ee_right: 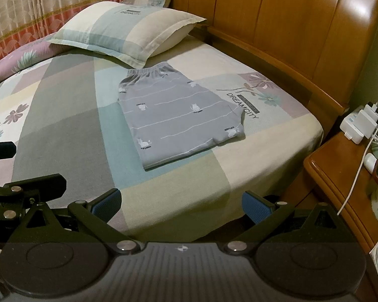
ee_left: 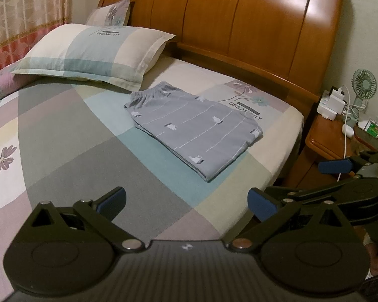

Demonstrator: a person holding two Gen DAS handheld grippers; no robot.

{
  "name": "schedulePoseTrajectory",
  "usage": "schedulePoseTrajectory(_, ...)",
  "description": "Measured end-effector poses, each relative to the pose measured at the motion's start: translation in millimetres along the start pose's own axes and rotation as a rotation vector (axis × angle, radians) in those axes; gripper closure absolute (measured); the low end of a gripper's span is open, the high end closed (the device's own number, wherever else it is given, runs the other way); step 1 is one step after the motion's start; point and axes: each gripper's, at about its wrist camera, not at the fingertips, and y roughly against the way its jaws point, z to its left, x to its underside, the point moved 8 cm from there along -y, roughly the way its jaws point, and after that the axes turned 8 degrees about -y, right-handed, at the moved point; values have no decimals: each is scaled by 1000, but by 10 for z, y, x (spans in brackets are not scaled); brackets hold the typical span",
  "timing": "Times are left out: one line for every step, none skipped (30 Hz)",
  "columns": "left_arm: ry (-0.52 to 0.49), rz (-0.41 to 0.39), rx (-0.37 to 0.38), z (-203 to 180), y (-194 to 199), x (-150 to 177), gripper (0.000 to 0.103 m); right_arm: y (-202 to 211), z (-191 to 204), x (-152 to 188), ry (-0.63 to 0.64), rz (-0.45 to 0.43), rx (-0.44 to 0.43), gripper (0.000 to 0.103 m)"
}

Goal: Fold clothes

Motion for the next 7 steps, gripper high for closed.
schedulePoseTrajectory(0, 0, 0, -2, 2, 1, 1, 1, 0, -1, 0, -1, 0, 0)
schedulePoseTrajectory(0, 0, 0, -2, 3, 3, 1, -2, -3, -4, 0, 0, 0, 0)
schedulePoseTrajectory(-1, 0, 0, -2, 5, 4, 1, -2, -5, -6, 1, -1, 0, 0)
schedulePoseTrajectory(-2, -1, -1, -4, 5, 3, 1, -2, -5, -6, 0, -1, -1, 0)
schedulePoseTrajectory(-2, -1, -1, -10, 5, 4, 1, -2, -7, -5, -1, 0, -1, 0)
schedulePoseTrajectory(-3, 0, -2, -14, 3, 3, 1, -2, -7, -7, -1, 0, -1, 0)
schedulePoseTrajectory(-4, 0, -2, -18, 1, 2, 1, -2, -7, -9, 0, 0, -1, 0)
